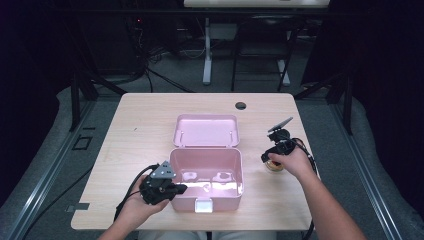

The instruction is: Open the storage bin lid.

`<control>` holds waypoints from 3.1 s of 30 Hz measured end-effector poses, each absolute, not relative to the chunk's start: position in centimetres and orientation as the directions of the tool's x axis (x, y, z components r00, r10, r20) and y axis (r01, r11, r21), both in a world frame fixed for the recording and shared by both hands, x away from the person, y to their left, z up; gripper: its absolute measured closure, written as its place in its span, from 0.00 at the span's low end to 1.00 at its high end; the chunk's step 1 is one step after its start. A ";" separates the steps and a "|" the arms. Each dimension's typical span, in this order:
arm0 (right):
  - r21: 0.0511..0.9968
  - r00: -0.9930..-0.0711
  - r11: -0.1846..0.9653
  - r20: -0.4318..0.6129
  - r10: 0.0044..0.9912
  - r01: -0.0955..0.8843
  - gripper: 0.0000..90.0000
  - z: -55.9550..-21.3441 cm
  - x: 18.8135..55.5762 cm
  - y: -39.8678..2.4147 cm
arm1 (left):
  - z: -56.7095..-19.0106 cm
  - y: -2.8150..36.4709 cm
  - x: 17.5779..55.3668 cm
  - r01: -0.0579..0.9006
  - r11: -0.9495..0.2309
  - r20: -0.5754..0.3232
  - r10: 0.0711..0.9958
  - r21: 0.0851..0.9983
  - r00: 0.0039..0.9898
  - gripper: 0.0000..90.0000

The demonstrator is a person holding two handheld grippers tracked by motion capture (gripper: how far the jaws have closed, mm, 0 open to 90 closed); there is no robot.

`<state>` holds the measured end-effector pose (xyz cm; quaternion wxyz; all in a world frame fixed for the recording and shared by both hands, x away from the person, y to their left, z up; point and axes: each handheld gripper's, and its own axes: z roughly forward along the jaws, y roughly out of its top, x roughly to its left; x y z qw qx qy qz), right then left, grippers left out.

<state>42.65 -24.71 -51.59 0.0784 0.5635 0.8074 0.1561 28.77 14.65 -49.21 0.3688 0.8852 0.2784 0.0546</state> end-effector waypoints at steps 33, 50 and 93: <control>0.294 -0.318 0.288 0.056 0.947 0.911 0.24 -53.8 43.0 -26.0 | -49.2 14.7 28.9 0.456 -0.568 -0.118 0.531 0.685 0.839 0.99; 0.219 -0.392 0.373 0.051 0.919 0.902 0.23 -53.6 39.8 -25.4 | -49.2 14.7 28.9 0.457 -0.570 -0.118 0.532 0.683 0.839 0.99; 0.107 -0.420 0.414 0.031 0.907 0.904 0.21 -55.2 40.2 -24.8 | -49.2 14.7 28.9 0.460 -0.562 -0.127 0.530 0.688 0.838 0.99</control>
